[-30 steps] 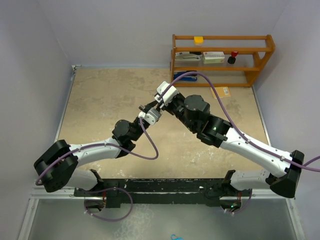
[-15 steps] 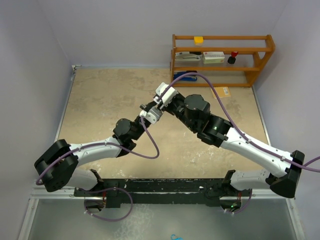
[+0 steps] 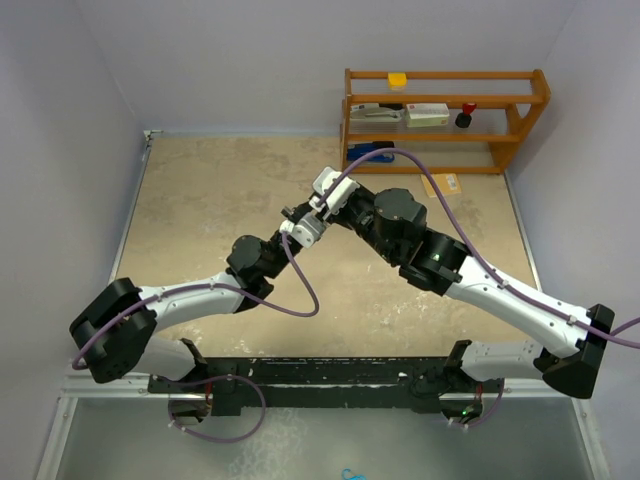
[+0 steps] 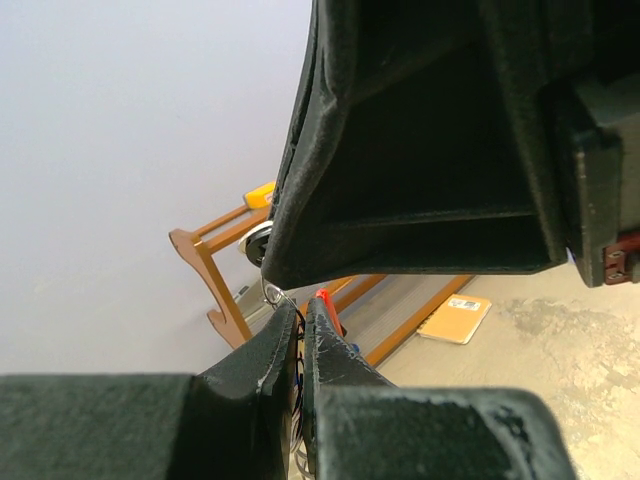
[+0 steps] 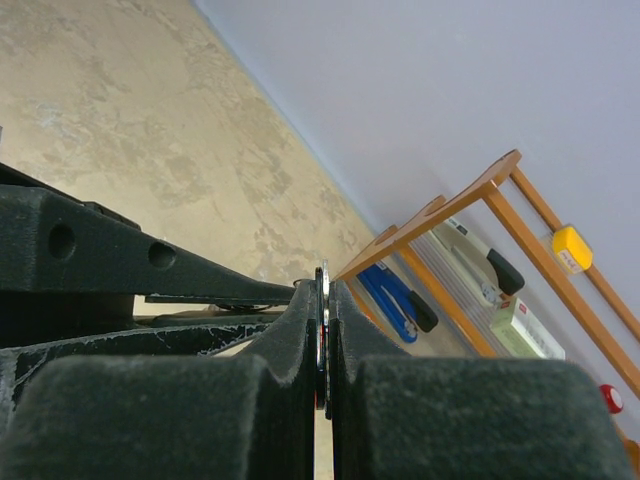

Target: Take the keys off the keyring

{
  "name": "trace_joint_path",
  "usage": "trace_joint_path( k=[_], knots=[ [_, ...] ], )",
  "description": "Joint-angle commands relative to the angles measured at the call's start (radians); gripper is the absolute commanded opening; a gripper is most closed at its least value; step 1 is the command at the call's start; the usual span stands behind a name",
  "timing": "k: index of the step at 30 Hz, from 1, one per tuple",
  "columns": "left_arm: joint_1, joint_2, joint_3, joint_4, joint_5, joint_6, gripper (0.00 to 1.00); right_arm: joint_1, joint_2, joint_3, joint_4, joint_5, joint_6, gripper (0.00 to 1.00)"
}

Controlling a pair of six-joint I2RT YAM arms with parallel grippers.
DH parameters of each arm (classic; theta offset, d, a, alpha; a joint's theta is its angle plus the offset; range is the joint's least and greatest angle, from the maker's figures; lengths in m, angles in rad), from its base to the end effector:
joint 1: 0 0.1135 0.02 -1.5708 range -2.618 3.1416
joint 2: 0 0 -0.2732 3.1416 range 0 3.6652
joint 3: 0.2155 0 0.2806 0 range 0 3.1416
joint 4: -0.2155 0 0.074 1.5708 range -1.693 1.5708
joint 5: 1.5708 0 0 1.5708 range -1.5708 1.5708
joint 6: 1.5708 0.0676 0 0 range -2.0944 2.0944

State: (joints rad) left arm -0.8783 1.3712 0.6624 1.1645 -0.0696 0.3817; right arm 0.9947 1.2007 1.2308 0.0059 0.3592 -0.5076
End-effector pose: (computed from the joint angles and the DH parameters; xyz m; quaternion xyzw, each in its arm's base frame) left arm 0.2207 -0.2587 0.3106 0.2877 0.4447 -0.1906 0.8266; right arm 0.2000 0.2643 0.4414 -0.3722 0.5870 0.0504 0.7172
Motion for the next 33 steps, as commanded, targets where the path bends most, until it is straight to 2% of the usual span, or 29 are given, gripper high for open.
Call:
trace_joint_path(
  k=[1,10,24,33],
  knots=[
    [0.007,0.006,-0.015,-0.141,0.015,-0.025,0.0,0.016,-0.071,0.074,0.284,-0.035,-0.071,0.0],
    [0.007,-0.036,-0.023,-0.175,0.093,-0.029,0.0,0.016,-0.042,0.058,0.378,0.003,-0.16,0.0],
    [0.007,-0.095,-0.041,-0.193,0.187,-0.031,0.0,0.015,-0.006,0.047,0.41,0.029,-0.195,0.0],
    [0.007,-0.107,-0.044,-0.203,0.197,-0.03,0.0,0.015,0.004,0.047,0.413,0.025,-0.209,0.0]
  ],
)
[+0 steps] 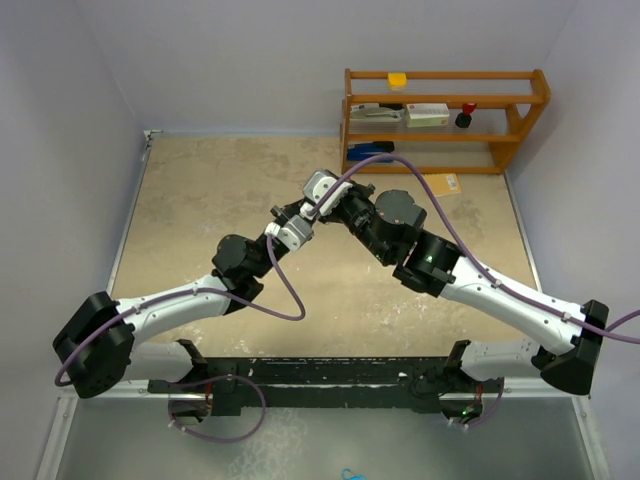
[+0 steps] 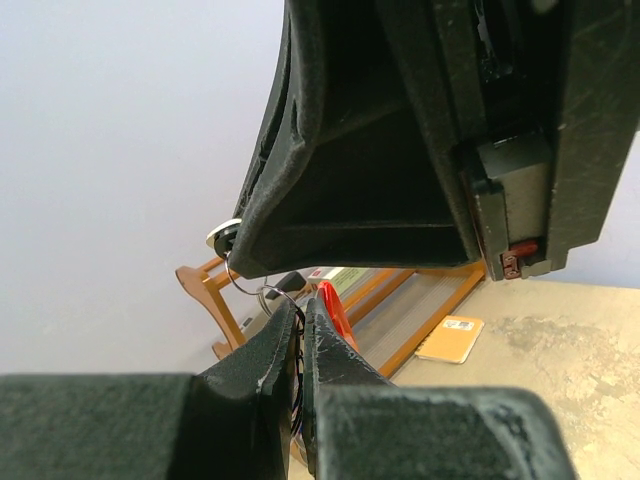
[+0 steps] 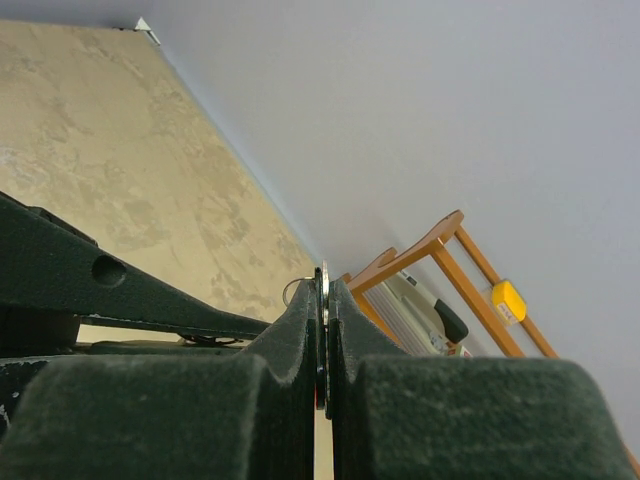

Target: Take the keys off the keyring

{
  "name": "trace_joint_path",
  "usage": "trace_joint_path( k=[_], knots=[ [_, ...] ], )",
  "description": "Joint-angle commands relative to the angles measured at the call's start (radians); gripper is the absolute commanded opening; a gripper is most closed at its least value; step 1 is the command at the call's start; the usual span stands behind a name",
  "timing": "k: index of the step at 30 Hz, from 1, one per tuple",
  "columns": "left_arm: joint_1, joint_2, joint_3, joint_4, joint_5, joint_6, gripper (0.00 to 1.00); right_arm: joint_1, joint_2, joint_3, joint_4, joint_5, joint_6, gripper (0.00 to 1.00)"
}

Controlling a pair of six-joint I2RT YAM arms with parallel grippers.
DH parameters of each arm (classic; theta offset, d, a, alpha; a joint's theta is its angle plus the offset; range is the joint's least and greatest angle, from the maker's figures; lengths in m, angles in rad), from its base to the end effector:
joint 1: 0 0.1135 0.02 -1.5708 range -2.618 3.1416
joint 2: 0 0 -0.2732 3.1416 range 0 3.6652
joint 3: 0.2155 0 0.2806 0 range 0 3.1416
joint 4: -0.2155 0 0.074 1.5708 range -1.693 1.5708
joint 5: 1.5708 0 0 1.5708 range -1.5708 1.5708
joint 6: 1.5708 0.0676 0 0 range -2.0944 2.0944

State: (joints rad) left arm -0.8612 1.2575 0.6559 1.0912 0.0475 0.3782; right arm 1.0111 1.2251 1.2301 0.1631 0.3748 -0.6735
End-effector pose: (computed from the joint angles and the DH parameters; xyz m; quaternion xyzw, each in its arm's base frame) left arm 0.2065 -0.2453 0.3343 0.3154 0.4070 -0.2169 0.8294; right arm 0.1995 0.2718 0.4548 -0.3783 0.5283 0.0076 0.7601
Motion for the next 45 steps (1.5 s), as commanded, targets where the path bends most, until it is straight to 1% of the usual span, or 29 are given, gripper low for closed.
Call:
trace_joint_path(
  k=[1,12,17,22,33,41,45],
  knots=[
    [-0.01,0.006,-0.036,-0.129,0.081,-0.027,0.0,-0.001,-0.02,0.048,0.254,0.01,-0.044,0.0],
    [-0.01,0.035,-0.014,-0.158,0.102,-0.032,0.0,0.0,-0.012,0.067,0.269,0.01,-0.07,0.0],
    [-0.01,0.042,-0.002,-0.165,0.152,-0.039,0.0,0.0,-0.004,0.071,0.272,0.01,-0.077,0.0],
    [-0.01,0.015,-0.001,-0.177,0.213,-0.04,0.0,-0.001,0.004,0.061,0.253,0.007,-0.077,0.0],
    [-0.01,-0.022,0.011,-0.235,0.291,-0.027,0.0,0.0,0.0,0.056,0.21,0.003,-0.078,0.0],
    [-0.01,-0.048,0.013,-0.247,0.312,-0.021,0.0,-0.001,-0.005,0.04,0.196,0.009,-0.078,0.0],
    [-0.01,-0.038,0.013,-0.258,0.275,-0.012,0.0,0.0,-0.021,0.039,0.212,0.04,-0.087,0.0]
  ],
)
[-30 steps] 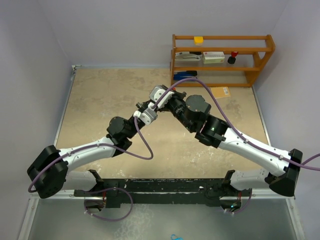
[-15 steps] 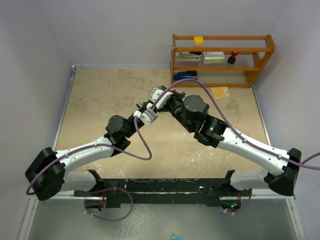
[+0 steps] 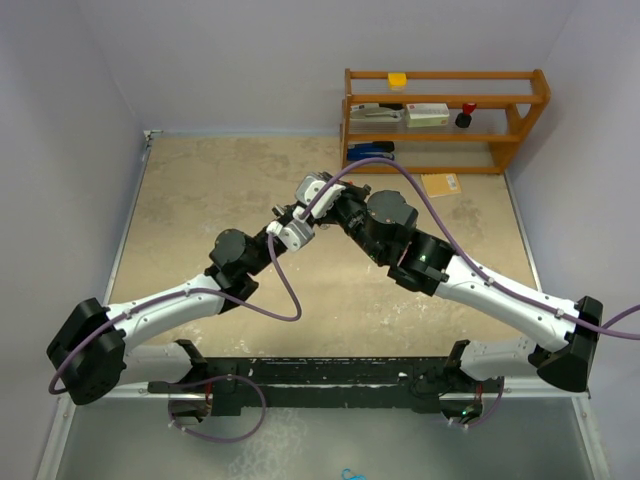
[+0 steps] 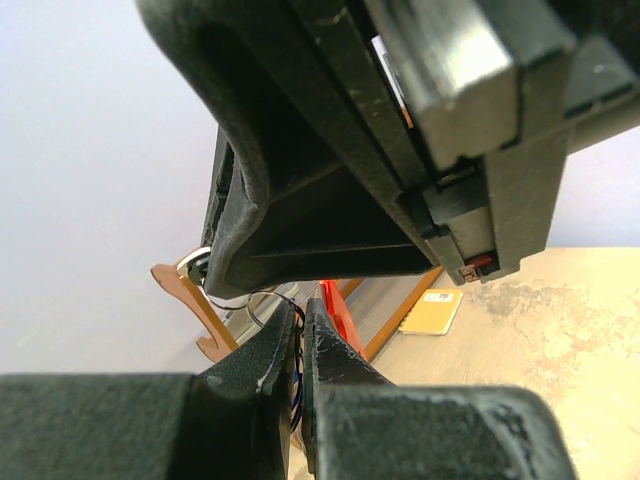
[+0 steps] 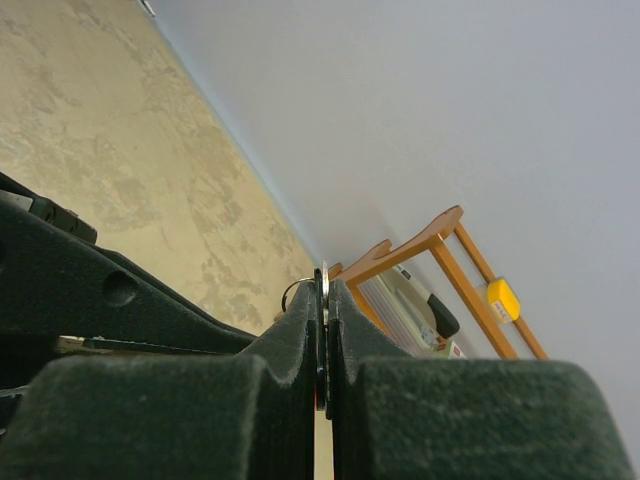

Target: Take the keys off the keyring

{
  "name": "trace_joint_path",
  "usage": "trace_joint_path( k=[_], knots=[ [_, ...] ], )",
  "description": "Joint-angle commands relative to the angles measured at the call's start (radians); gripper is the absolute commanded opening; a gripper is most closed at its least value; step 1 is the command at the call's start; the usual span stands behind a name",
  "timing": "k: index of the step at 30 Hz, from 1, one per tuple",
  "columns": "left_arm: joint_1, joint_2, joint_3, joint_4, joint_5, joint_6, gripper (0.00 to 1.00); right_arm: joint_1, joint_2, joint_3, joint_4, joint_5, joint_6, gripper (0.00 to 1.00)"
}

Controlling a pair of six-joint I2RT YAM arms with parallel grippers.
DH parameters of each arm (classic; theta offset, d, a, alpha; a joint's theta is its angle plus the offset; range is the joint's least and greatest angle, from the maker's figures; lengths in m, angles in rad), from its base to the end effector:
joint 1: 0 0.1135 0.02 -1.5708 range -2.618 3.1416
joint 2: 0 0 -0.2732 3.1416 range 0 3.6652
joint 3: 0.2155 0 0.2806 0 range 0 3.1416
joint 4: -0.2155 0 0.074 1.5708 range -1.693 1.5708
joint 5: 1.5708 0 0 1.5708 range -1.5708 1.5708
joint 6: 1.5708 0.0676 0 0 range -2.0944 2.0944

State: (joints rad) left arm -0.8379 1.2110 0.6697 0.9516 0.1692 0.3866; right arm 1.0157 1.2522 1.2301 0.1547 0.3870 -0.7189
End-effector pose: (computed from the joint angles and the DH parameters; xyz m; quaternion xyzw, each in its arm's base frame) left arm 0.2047 -0.2444 0.3355 0.3718 0.4064 -0.2316 0.8018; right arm 0.2036 0.2799 0.4449 -0.3993 0.5285 -0.0161 0.7490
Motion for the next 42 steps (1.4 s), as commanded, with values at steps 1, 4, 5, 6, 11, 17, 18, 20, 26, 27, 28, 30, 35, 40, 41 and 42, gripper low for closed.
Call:
trace_joint_path(
  k=[1,4,5,6,11,17,18,20,26,27,28,30,35,40,41,42],
  knots=[
    [-0.033,0.012,0.0,-0.123,0.143,-0.016,0.0,-0.005,-0.055,0.041,0.213,0.024,-0.038,0.0],
    [-0.033,0.02,0.0,-0.133,0.124,-0.007,0.0,-0.005,-0.082,0.04,0.195,0.019,-0.025,0.0],
    [-0.033,0.023,0.002,-0.136,0.116,-0.003,0.0,-0.005,-0.09,0.039,0.19,0.017,-0.022,0.0],
    [-0.033,0.026,0.004,-0.138,0.105,0.0,0.0,-0.005,-0.099,0.036,0.187,0.016,-0.019,0.0],
    [-0.033,0.05,0.023,-0.158,0.013,0.02,0.0,-0.005,-0.136,0.032,0.162,0.013,-0.007,0.0],
    [-0.033,0.073,0.034,-0.135,-0.066,0.021,0.0,-0.005,-0.148,0.049,0.119,0.005,0.007,0.0],
    [-0.033,0.076,0.04,-0.138,-0.073,0.021,0.0,-0.005,-0.148,0.055,0.104,0.002,0.01,0.0],
    [-0.033,0.088,0.057,-0.156,-0.089,0.026,0.0,-0.005,-0.145,0.07,0.07,-0.009,0.016,0.0],
    [-0.032,0.105,0.096,-0.188,-0.16,0.038,0.0,-0.005,-0.145,0.114,-0.034,-0.047,0.028,0.0],
    [-0.032,0.105,0.099,-0.189,-0.166,0.04,0.0,-0.005,-0.149,0.117,-0.045,-0.054,0.028,0.0],
    [-0.032,0.104,0.102,-0.19,-0.171,0.042,0.0,-0.005,-0.152,0.118,-0.053,-0.063,0.029,0.0],
    [-0.032,0.106,0.113,-0.202,-0.18,0.045,0.0,-0.005,-0.164,0.112,-0.058,-0.087,0.029,0.0],
    [-0.032,0.111,0.134,-0.263,-0.15,0.048,0.0,-0.005,-0.199,0.089,-0.029,-0.109,0.009,0.0],
    [-0.032,0.119,0.162,-0.334,-0.126,0.039,0.0,-0.005,-0.201,0.099,-0.014,-0.131,-0.025,0.0],
    [-0.032,0.118,0.166,-0.345,-0.119,0.039,0.0,-0.005,-0.199,0.102,-0.011,-0.134,-0.033,0.0],
    [-0.032,0.121,0.171,-0.356,-0.111,0.038,0.0,-0.005,-0.196,0.105,-0.009,-0.139,-0.042,0.0]
  ],
)
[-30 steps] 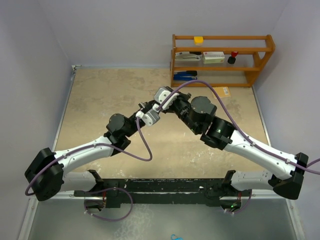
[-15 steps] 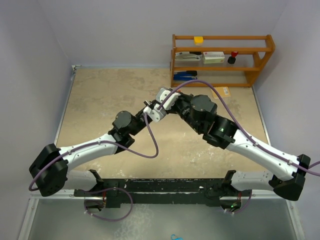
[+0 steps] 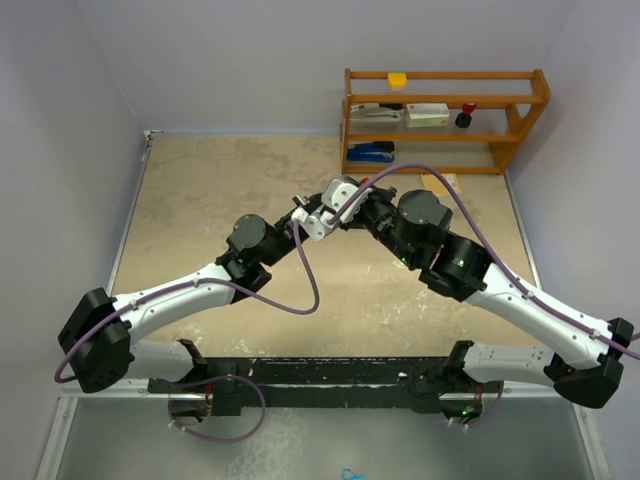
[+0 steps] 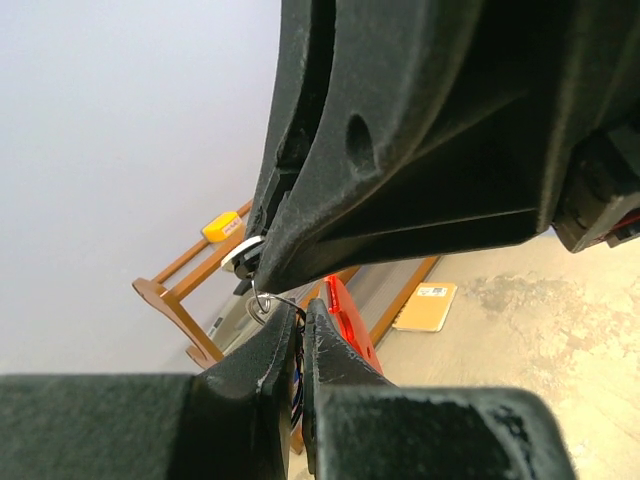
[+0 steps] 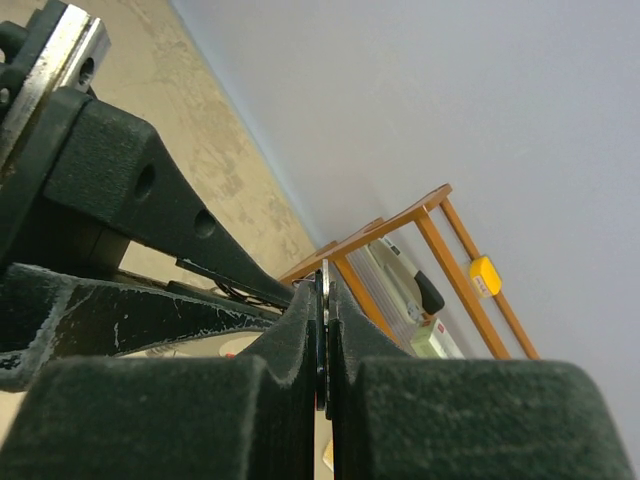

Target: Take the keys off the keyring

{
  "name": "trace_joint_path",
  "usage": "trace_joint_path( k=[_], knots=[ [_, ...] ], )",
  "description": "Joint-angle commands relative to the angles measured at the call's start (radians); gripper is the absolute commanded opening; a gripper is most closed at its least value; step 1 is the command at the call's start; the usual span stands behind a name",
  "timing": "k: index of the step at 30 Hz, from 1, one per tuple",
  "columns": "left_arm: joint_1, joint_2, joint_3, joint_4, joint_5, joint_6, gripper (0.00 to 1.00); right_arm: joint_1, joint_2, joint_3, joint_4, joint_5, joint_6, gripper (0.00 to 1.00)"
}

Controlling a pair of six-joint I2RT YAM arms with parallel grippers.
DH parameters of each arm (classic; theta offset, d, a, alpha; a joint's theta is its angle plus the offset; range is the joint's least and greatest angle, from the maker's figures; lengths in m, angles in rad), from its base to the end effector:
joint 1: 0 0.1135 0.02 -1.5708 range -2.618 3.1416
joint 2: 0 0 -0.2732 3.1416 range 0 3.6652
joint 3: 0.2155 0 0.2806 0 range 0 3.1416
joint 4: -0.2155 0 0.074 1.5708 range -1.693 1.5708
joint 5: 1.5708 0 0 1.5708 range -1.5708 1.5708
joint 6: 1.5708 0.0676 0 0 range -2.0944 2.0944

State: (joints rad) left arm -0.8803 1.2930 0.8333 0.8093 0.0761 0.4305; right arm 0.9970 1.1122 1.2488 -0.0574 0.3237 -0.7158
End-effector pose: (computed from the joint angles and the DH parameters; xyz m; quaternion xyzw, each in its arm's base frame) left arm 0.2191 -0.2733 0.3568 0.3739 0.4352 -0.2038 0.7932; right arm 0.1810 0.2404 0.4662 -0.4284 0.5282 -0.0067 0.7331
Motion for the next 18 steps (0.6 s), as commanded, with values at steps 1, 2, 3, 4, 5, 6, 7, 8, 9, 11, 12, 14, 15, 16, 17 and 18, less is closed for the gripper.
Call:
trace_joint_path(
  k=[1,2,3,4,5,6,7,8,9,11,12,14,15,16,17,18],
  knots=[
    [0.01,0.04,0.014,-0.229,-0.008,-0.006,0.0,0.014,-0.053,0.091,0.203,-0.08,-0.053,0.0],
    [0.01,0.043,0.022,-0.246,0.004,-0.006,0.0,0.014,-0.048,0.093,0.203,-0.086,-0.06,0.0],
    [0.01,0.045,0.03,-0.265,0.017,-0.004,0.0,0.014,-0.047,0.091,0.206,-0.092,-0.07,0.0],
    [0.01,0.049,0.039,-0.285,0.029,-0.003,0.0,0.014,-0.045,0.093,0.207,-0.096,-0.079,0.0],
    [0.01,0.053,0.048,-0.304,0.043,0.0,0.0,0.014,-0.042,0.095,0.207,-0.1,-0.086,0.0],
    [0.01,0.058,0.056,-0.323,0.056,0.004,0.0,0.014,-0.041,0.096,0.207,-0.104,-0.094,0.0],
    [0.01,0.06,0.063,-0.342,0.069,0.008,0.0,0.014,-0.039,0.098,0.206,-0.106,-0.101,0.0],
    [0.01,0.061,0.069,-0.361,0.085,0.011,0.0,0.014,-0.039,0.099,0.209,-0.107,-0.11,0.0],
    [0.01,0.062,0.073,-0.377,0.098,0.013,0.0,0.014,-0.038,0.1,0.213,-0.108,-0.117,0.0],
    [0.01,0.06,0.076,-0.412,0.138,0.019,0.0,0.014,-0.037,0.103,0.218,-0.107,-0.131,0.0],
    [0.01,0.055,0.079,-0.431,0.162,0.026,0.0,0.014,-0.036,0.105,0.222,-0.107,-0.14,0.0],
    [0.011,0.042,0.081,-0.479,0.211,0.042,0.0,0.014,-0.036,0.106,0.229,-0.102,-0.155,0.0],
    [0.01,0.035,0.08,-0.502,0.232,0.048,0.0,0.014,-0.036,0.106,0.232,-0.099,-0.161,0.0],
    [0.01,0.026,0.082,-0.524,0.254,0.053,0.0,0.014,-0.035,0.107,0.235,-0.097,-0.164,0.0],
    [0.01,0.017,0.081,-0.543,0.266,0.057,0.0,0.014,-0.035,0.105,0.237,-0.095,-0.17,0.0],
    [0.01,0.01,0.081,-0.558,0.28,0.061,0.0,0.014,-0.035,0.101,0.243,-0.094,-0.173,0.0]
  ],
)
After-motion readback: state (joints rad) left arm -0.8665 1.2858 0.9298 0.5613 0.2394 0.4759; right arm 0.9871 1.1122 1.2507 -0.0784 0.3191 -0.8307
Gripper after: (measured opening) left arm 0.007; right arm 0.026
